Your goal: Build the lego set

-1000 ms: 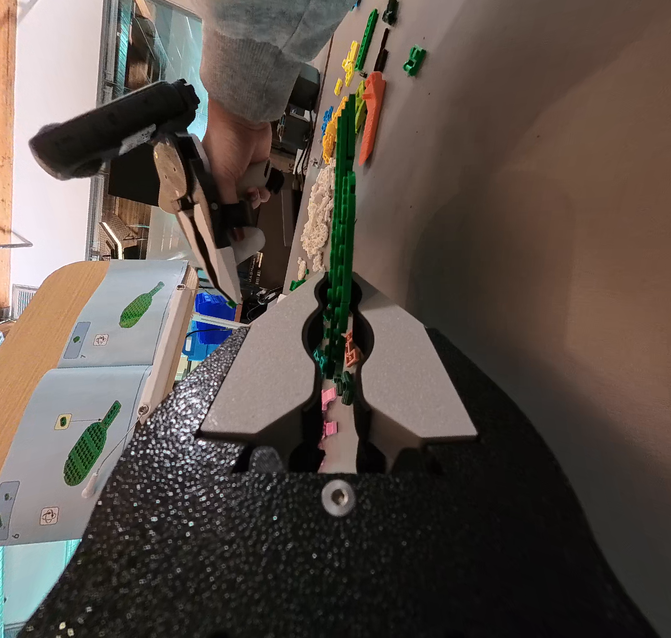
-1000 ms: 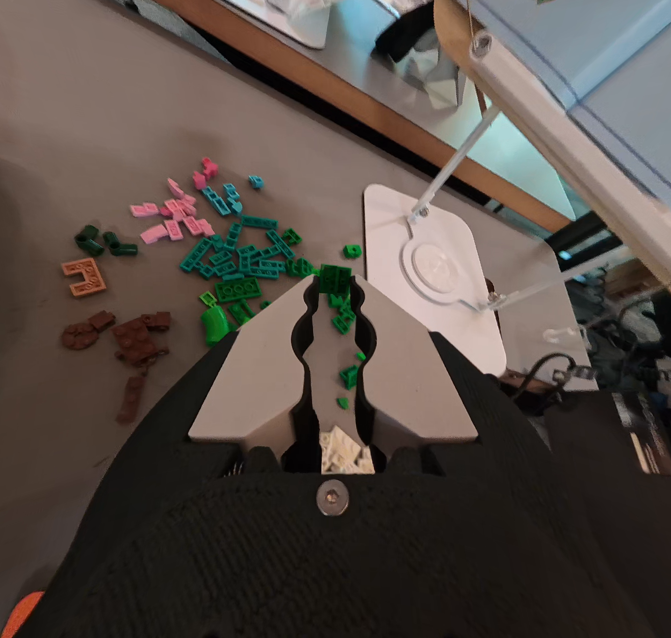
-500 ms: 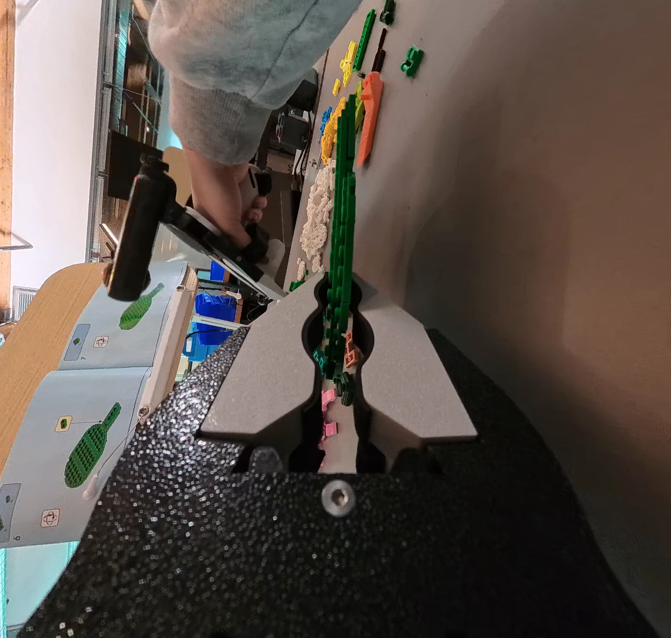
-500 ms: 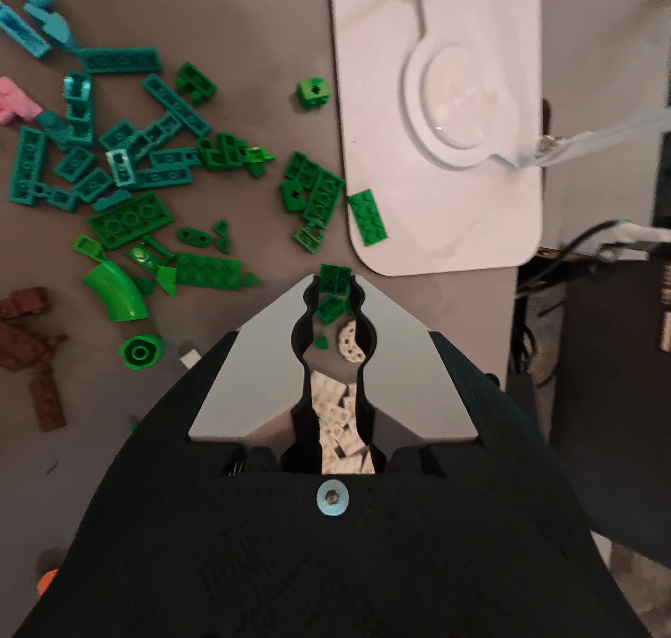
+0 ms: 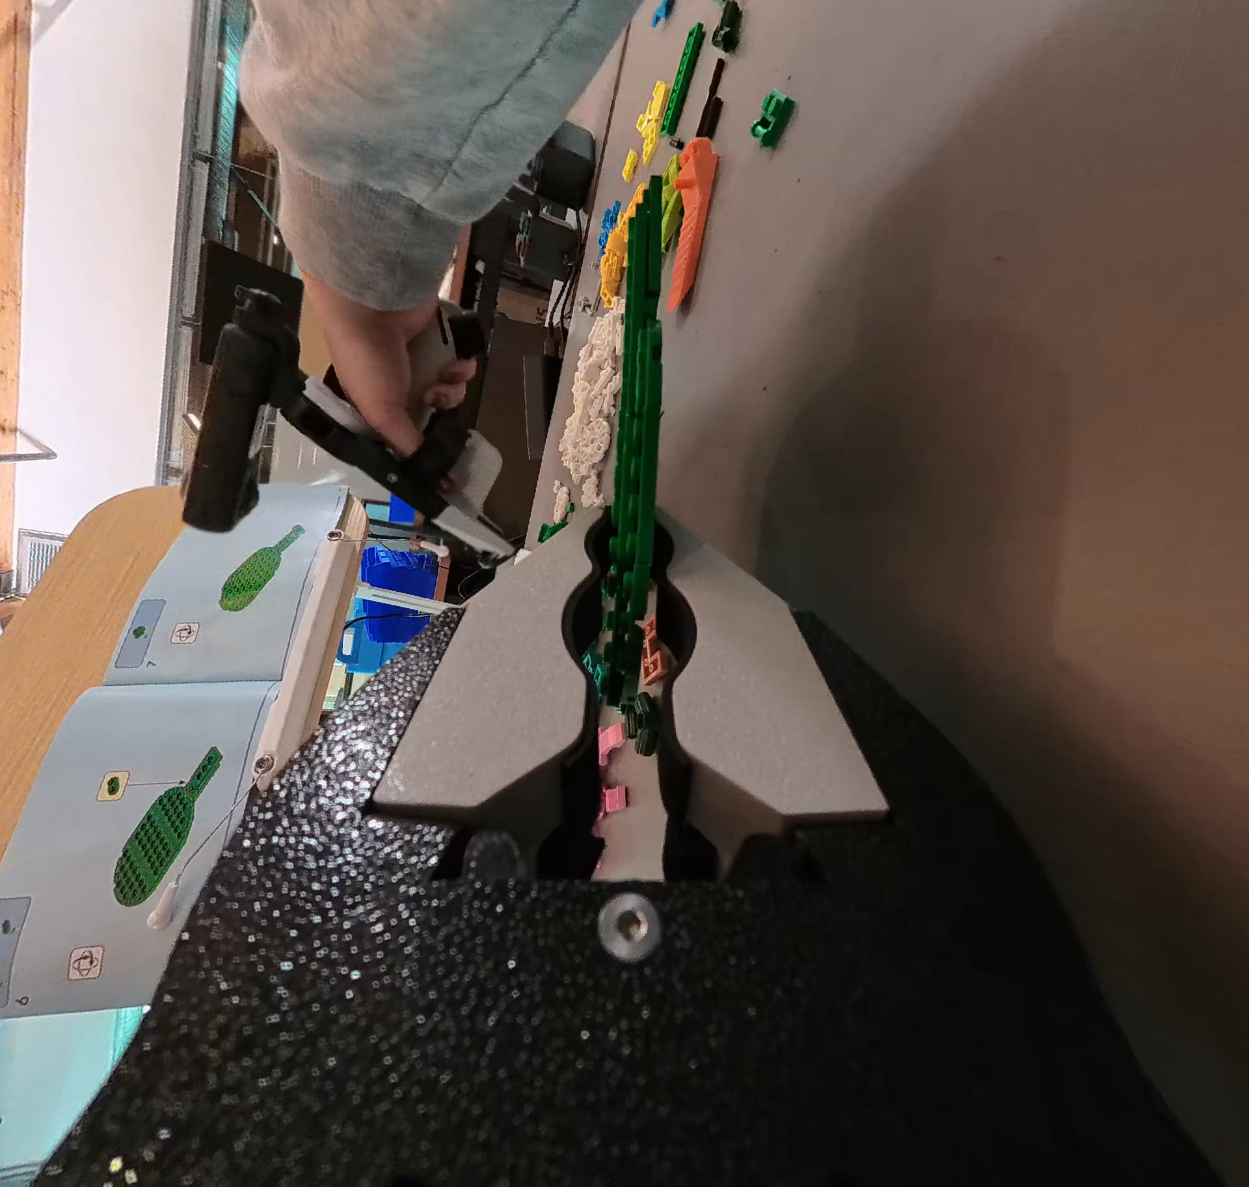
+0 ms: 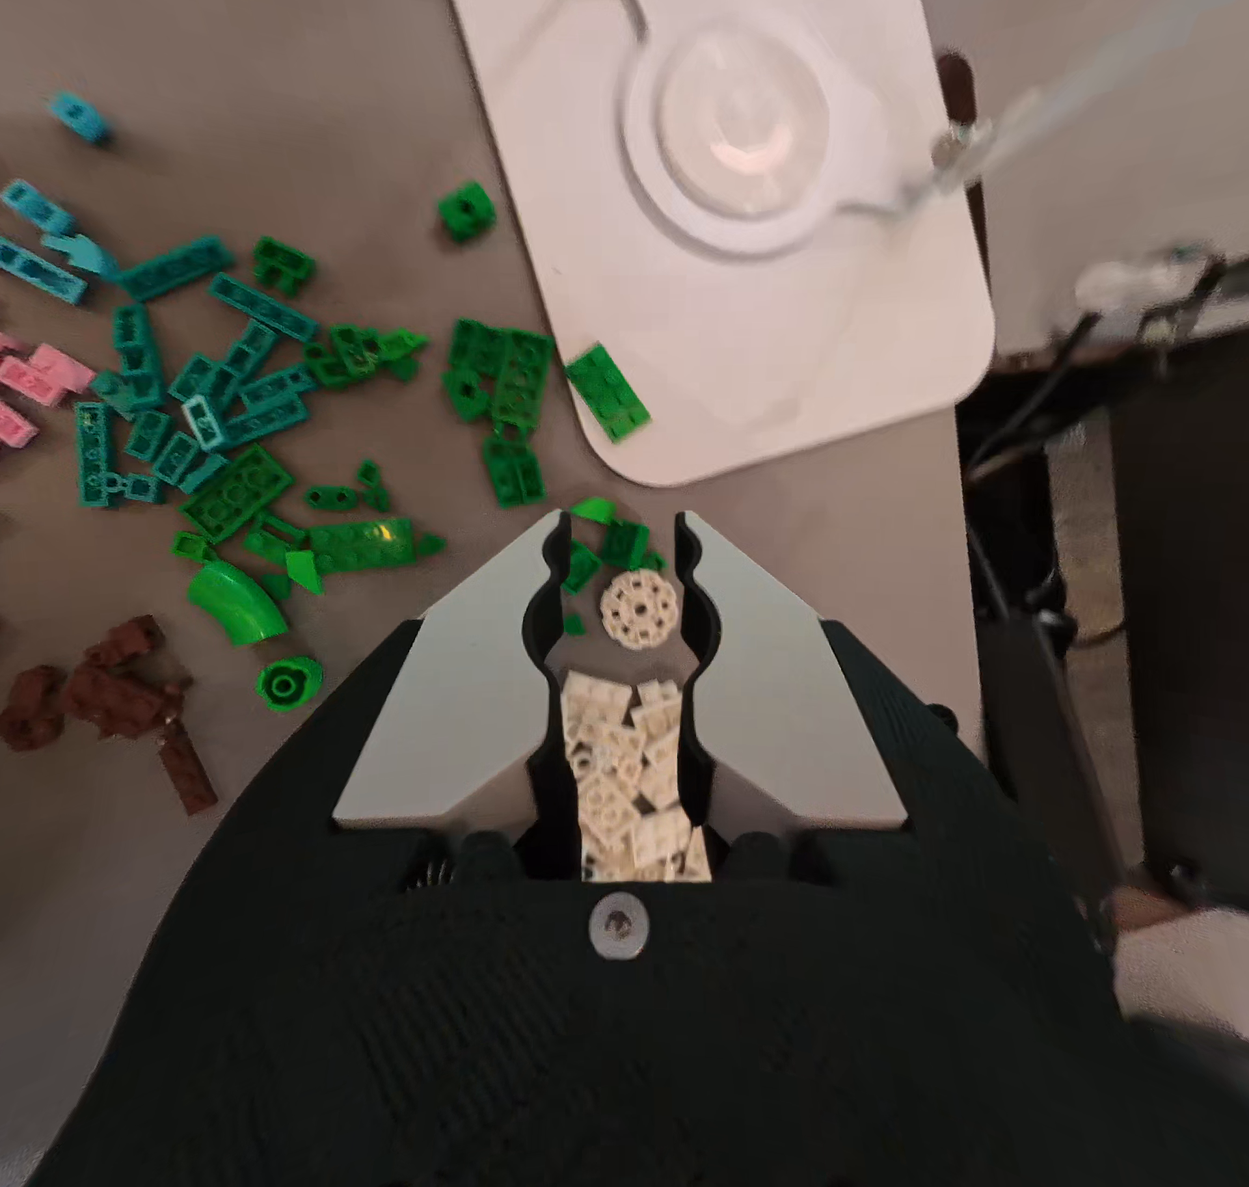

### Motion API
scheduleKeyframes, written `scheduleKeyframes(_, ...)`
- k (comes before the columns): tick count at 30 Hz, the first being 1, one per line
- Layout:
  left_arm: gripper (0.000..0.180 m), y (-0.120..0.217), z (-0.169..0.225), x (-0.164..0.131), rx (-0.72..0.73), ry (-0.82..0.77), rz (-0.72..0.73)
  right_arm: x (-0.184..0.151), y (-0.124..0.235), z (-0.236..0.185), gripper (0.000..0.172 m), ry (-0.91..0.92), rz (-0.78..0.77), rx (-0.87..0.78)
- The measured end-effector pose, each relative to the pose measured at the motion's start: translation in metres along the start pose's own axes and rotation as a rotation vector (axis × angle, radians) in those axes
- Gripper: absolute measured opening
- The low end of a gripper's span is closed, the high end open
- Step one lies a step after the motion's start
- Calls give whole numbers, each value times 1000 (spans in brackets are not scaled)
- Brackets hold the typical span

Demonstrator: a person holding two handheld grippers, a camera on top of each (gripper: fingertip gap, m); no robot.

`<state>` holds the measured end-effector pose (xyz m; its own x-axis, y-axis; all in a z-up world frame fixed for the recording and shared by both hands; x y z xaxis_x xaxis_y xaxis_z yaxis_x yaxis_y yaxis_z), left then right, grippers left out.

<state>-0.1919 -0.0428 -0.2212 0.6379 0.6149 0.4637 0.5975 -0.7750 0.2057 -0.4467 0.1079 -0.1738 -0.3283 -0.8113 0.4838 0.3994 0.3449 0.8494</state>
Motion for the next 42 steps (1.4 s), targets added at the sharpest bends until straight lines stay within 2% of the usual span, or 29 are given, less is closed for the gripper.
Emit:
scheduleKeyframes(5,6,0,0,0,0,4,1,-19,-1,-3,28,-200,-84,190)
scheduleKeyframes(12,6,0,0,0,0,3,1,-18,-8,-4,23,-376,-72,198)
scheduleKeyframes(20,6,0,0,0,-2,3,1,-14,-19,-18,22,-308,-163,164)
scheduleKeyframes(22,6,0,0,0,-3,2,0,-14,-20,-19,8,-291,-199,131)
scheduleKeyframes(26,6,0,1,0,-3,1,-1,-13,-17,-18,5,-322,-202,132)
scheduleKeyframes(30,6,0,1,0,-5,2,1,-8,-11,-15,5,-512,-57,301)
scheduleKeyframes(35,6,0,1,0,-5,2,0,3,5,-11,3,-791,300,686)
scheduleKeyframes(38,6,0,1,0,-5,1,-1,-1,11,-3,3,-859,387,738)
scheduleKeyframes(42,6,0,1,0,-5,1,0,-12,14,2,3,-877,406,731)
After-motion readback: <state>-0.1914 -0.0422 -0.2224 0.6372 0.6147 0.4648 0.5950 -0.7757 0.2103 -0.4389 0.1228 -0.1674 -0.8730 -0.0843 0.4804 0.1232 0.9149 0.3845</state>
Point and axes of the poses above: each gripper's, where its closed fingertips meet, y back along the fingers, x out of its top, z = x × y across the jaws, the point moved 8 cm from there along y, back along the fingers, and after that the axes turned 9 degrees about y, right-handed, at the moved point
